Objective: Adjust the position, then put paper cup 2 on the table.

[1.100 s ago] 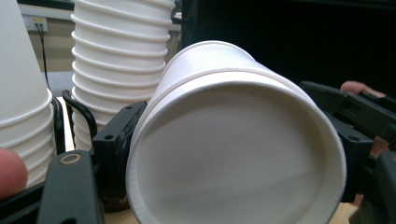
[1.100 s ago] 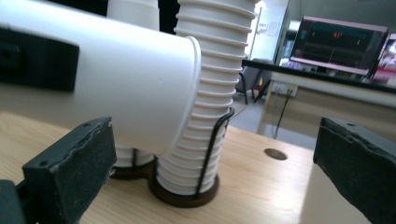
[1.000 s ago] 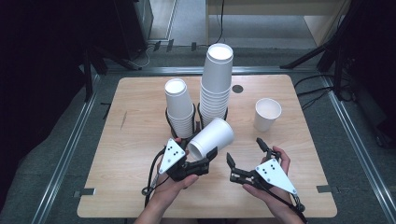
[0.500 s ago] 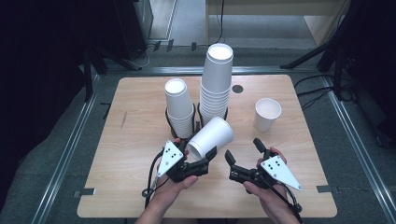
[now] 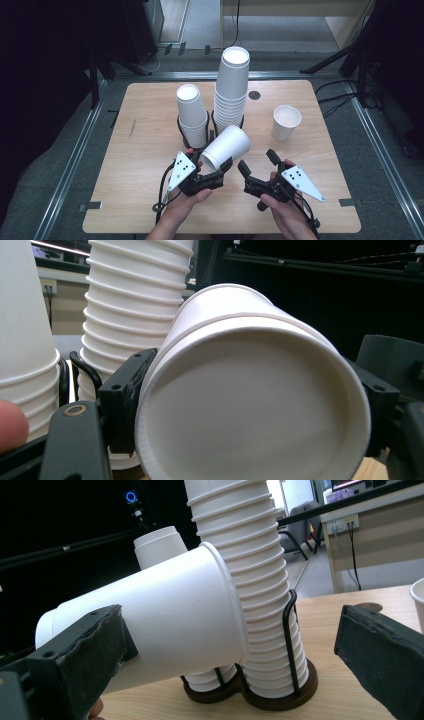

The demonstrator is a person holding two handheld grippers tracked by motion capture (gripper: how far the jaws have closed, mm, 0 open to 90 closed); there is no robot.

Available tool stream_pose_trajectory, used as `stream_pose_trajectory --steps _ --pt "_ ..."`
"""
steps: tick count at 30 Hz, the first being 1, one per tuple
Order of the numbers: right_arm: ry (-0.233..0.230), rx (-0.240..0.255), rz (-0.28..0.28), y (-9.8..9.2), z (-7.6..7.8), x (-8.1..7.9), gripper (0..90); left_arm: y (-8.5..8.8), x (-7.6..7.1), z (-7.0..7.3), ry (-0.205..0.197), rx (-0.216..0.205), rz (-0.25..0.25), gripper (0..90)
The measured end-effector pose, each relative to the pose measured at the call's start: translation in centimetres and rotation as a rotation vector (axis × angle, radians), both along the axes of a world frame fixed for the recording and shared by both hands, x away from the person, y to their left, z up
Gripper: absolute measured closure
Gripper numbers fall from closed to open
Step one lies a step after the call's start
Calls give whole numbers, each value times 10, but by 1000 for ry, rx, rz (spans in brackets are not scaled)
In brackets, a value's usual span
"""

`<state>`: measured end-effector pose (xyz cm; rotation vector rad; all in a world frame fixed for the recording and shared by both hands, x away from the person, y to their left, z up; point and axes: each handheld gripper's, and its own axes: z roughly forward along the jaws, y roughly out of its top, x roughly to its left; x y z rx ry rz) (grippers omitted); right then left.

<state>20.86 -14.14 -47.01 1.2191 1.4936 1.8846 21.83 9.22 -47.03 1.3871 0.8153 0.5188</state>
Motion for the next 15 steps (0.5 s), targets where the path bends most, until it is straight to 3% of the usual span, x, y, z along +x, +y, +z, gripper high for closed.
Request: stream_pose_trajectory --steps 7,15 --pt "16 28 19 1 0 0 5 1 0 0 -9 -9 6 223" --pt "73 127 55 1 3 1 5 0 -1 -4 -16 -27 5 223"
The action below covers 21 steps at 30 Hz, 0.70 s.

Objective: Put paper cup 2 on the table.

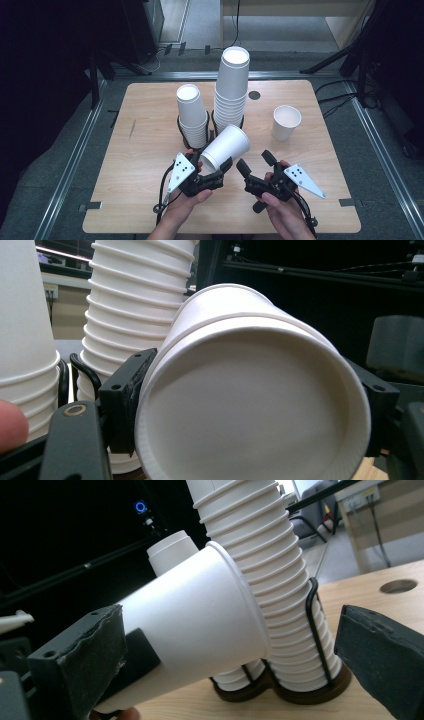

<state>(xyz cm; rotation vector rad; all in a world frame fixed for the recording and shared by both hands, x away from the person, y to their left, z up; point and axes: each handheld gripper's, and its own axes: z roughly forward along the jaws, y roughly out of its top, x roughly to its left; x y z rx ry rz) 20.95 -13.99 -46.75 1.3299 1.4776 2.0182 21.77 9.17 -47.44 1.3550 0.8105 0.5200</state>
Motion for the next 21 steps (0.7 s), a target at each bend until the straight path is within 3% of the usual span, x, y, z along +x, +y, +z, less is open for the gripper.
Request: stream_pose_trajectory --steps 4,14,21 --pt "53 70 23 -2 2 1 3 -2 -1 -1 -10 -17 -6 223" --pt "197 291 91 -8 4 5 0 -9 -4 -6 -24 -7 -14 223" --pt "291 388 111 -7 0 8 0 -12 -5 -7 -38 -3 -15 223"
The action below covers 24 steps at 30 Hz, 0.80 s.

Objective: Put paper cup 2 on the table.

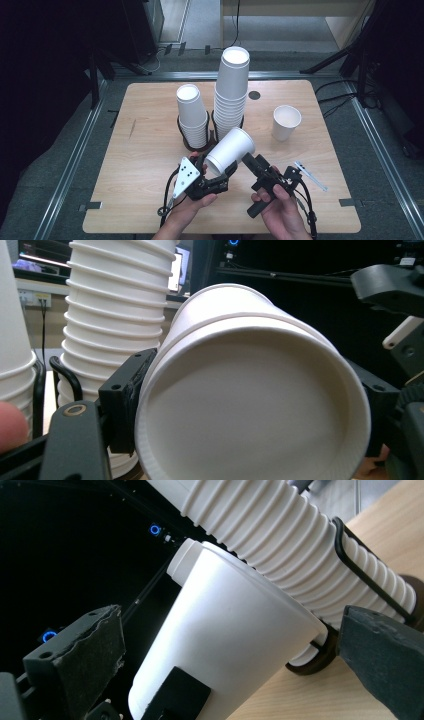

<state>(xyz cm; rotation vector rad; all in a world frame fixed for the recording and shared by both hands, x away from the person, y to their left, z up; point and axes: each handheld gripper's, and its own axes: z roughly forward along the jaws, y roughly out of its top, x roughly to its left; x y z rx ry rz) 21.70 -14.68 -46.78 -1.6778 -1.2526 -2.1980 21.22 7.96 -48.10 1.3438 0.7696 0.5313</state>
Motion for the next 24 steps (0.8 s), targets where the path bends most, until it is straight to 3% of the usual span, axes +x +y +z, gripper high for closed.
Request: stream_pose_trajectory --steps 4,8,13,15,24 --pt "54 37 3 -1 -4 2 0 -3 -1 -1 -4 4 -1 223" --pt "125 104 19 0 -8 4 0 -6 -3 -3 -12 13 -4 223" --pt "119 132 30 3 -12 4 0 -11 -5 -4 -25 24 -8 223" --pt "134 159 46 3 -13 5 0 -13 -6 -5 -31 28 -8 223" --pt "169 183 48 4 -19 9 0 -21 -10 -8 -59 49 -21 223"
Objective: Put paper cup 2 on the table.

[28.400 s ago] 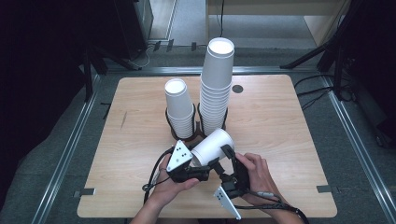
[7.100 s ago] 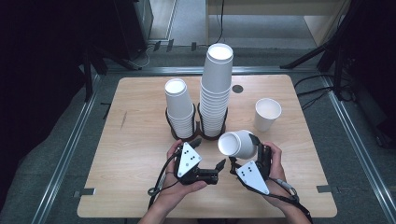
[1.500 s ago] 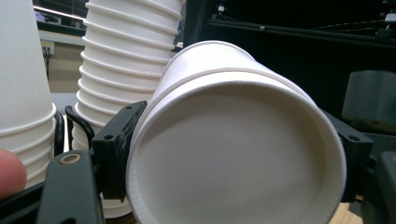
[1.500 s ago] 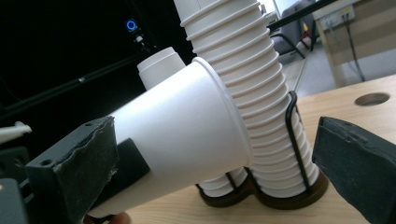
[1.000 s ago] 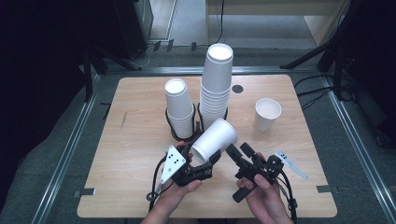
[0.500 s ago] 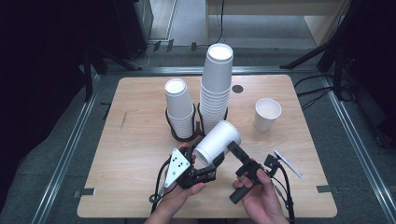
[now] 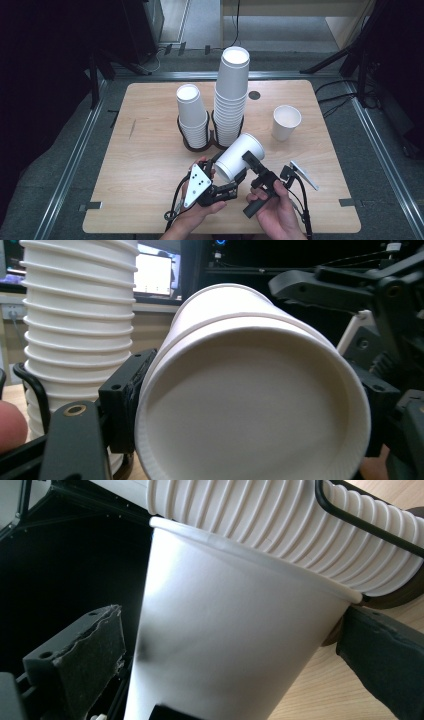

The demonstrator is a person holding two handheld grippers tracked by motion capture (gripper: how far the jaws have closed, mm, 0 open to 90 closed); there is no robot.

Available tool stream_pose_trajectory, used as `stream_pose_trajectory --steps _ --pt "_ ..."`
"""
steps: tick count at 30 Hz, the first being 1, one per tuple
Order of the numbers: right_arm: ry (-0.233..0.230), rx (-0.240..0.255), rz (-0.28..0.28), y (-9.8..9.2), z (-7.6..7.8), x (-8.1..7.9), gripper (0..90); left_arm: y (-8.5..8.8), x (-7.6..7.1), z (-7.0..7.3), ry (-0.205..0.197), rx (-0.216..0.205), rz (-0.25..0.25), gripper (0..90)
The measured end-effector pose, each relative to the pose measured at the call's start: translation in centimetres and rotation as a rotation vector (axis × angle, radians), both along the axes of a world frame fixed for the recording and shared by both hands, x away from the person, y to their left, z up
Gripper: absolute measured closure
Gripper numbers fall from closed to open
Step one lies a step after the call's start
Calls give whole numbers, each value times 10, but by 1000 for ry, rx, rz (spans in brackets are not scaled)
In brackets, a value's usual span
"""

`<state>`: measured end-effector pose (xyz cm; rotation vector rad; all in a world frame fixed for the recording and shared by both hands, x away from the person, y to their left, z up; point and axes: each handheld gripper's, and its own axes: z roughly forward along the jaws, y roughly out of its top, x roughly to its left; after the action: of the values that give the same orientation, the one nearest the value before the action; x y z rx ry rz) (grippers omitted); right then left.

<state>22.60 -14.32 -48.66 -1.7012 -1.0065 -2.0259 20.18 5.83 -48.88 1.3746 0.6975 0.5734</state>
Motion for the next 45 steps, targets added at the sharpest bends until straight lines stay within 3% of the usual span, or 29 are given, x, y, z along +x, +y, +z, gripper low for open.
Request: stream_pose_trajectory --steps 10,14,29,32,39,45 --pt "26 42 -2 0 -3 3 0 -4 -3 -1 -12 15 -14 223" --pt "55 96 14 0 -4 4 45 -4 -3 -2 -12 15 -18 223" --pt "46 120 16 2 -7 5 74 -4 -3 -3 -16 28 -35 221" --pt "77 158 39 2 -9 6 96 -3 -3 -4 -14 30 -39 218" --pt "24 118 7 2 -6 1 114 -2 -2 -4 -18 18 -65 208" --pt "-22 81 -18 5 -6 -2 126 0 -3 -2 -18 30 -67 196"
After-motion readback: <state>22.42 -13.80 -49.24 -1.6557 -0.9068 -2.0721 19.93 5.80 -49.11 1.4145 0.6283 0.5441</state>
